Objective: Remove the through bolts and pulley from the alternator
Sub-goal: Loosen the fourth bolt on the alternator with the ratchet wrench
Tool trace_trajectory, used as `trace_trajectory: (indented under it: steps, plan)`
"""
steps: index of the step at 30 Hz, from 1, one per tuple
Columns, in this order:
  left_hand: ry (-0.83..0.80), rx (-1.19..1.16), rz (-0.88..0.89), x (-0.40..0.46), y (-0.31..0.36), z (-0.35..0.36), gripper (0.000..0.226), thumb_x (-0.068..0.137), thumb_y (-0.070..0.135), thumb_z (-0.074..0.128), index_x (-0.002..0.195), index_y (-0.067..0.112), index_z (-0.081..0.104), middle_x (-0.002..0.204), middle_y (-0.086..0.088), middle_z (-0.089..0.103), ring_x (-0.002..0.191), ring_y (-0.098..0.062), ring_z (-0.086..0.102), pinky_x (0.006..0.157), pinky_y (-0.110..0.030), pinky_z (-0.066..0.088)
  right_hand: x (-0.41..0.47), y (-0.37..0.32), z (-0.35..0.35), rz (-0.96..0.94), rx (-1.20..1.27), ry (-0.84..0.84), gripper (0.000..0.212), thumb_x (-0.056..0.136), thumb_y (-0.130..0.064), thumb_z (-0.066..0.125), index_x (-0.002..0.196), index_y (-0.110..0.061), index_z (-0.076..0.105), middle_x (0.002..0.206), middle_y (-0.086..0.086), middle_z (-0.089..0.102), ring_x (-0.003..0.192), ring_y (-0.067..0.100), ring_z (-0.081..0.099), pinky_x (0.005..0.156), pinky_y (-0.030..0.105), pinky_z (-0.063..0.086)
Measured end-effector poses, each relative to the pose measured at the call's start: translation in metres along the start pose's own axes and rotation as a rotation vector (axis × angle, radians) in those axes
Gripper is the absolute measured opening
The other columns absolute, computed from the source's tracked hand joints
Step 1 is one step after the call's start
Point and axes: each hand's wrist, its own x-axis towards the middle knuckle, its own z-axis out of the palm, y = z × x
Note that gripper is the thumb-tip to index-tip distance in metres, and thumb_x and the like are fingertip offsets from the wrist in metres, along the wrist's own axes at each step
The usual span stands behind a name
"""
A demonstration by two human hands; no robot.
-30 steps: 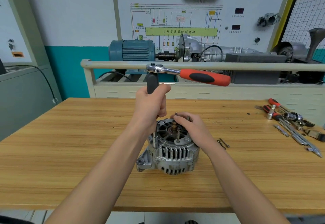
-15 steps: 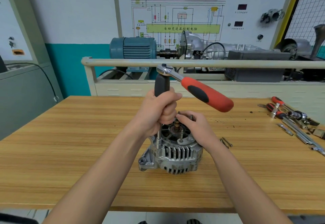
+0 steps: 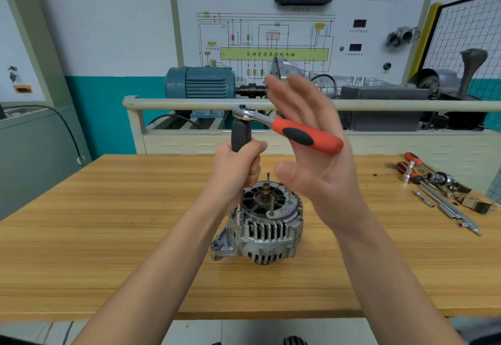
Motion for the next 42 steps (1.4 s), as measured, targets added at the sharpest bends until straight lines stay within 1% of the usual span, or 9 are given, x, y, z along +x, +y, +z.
trace_trajectory:
  steps: [3,5,7,12,15,18,29,37,42]
  plan:
    - [-0.054,0.013,0.022,-0.002,-0.001,-0.001,0.037,0.08,0.014,0.058,0.051,0.026,0.039,0.04,0.01,0.03,0.034,-0.007,0.021,0.038,-0.015,0.02,0.017,-0.017,0.017,-0.05,0.265,0.282,0.022,0.088,-0.031,0.064,0.083,-0.01,0.064,0.081,0.003,0.065,0.092,0.02,0.065,0.094,0.033,0.046]
    - [-0.111,0.02,0.009,-0.001,0.0,-0.006,0.04,0.087,0.009,0.058,0.055,0.023,0.038,0.041,0.01,0.031,0.034,-0.007,0.021,0.038,-0.016,0.022,0.025,-0.018,0.017,-0.03,0.43,0.407,0.05,0.096,-0.021,0.043,0.047,-0.016,0.051,0.046,-0.002,0.047,0.051,0.017,0.052,0.073,0.032,0.047]
    - [-0.171,0.074,-0.009,0.001,0.004,-0.011,0.043,0.09,0.007,0.058,0.053,0.022,0.04,0.042,0.008,0.032,0.037,-0.01,0.025,0.04,-0.02,0.028,0.031,-0.016,0.014,-0.038,0.554,0.458,0.057,0.094,-0.014,0.031,0.038,-0.017,0.041,0.036,-0.004,0.033,0.038,0.015,0.03,0.057,0.031,0.038]
    - [-0.25,0.099,0.0,0.014,0.018,-0.009,0.028,0.072,0.014,0.07,0.05,0.02,0.053,0.049,0.001,0.046,0.048,-0.017,0.053,0.052,-0.024,0.047,0.036,-0.009,0.007,-0.05,0.655,0.468,0.056,0.091,-0.013,0.029,0.036,-0.019,0.038,0.033,-0.006,0.029,0.034,0.011,0.024,0.051,0.028,0.033]
    - [-0.317,0.019,-0.069,0.017,0.019,-0.007,0.039,0.077,0.019,0.066,0.046,0.022,0.042,0.04,0.005,0.032,0.032,-0.011,0.031,0.036,-0.018,0.029,0.037,-0.006,0.006,-0.076,0.68,0.458,0.055,0.089,-0.013,0.029,0.036,-0.019,0.039,0.033,-0.006,0.03,0.034,0.013,0.022,0.05,0.028,0.032]
    - [-0.335,-0.021,-0.114,0.018,0.015,-0.008,0.05,0.088,0.02,0.058,0.045,0.025,0.031,0.037,0.009,0.022,0.029,-0.007,0.017,0.034,-0.013,0.018,0.036,-0.003,0.005,-0.101,0.703,0.452,0.055,0.088,-0.014,0.028,0.035,-0.018,0.039,0.032,-0.007,0.03,0.034,0.014,0.018,0.048,0.027,0.03]
    - [-0.358,-0.04,-0.09,0.016,0.013,-0.004,0.052,0.093,0.005,0.048,0.048,0.022,0.029,0.037,0.008,0.024,0.029,-0.007,0.018,0.036,-0.012,0.02,0.041,-0.001,-0.01,-0.051,0.866,0.517,0.049,0.082,-0.021,0.035,0.033,-0.017,0.035,0.03,-0.006,0.024,0.03,0.012,0.017,0.043,0.022,0.029]
    - [-0.109,0.036,-0.029,0.01,0.011,0.005,0.055,0.093,0.009,0.053,0.045,0.027,0.032,0.04,0.008,0.024,0.032,-0.009,0.017,0.037,-0.014,0.02,0.026,0.001,0.019,-0.132,0.685,0.597,0.04,0.087,-0.021,0.044,0.048,-0.014,0.043,0.047,-0.002,0.036,0.048,0.015,0.034,0.064,0.03,0.04]
    - [-0.153,0.013,-0.025,0.006,0.011,0.004,0.057,0.092,0.006,0.052,0.042,0.027,0.033,0.039,0.009,0.025,0.031,-0.008,0.017,0.036,-0.013,0.019,0.034,-0.002,0.02,-0.156,0.636,0.651,0.054,0.093,-0.015,0.032,0.039,-0.02,0.037,0.037,-0.007,0.029,0.037,0.011,0.025,0.049,0.027,0.034]
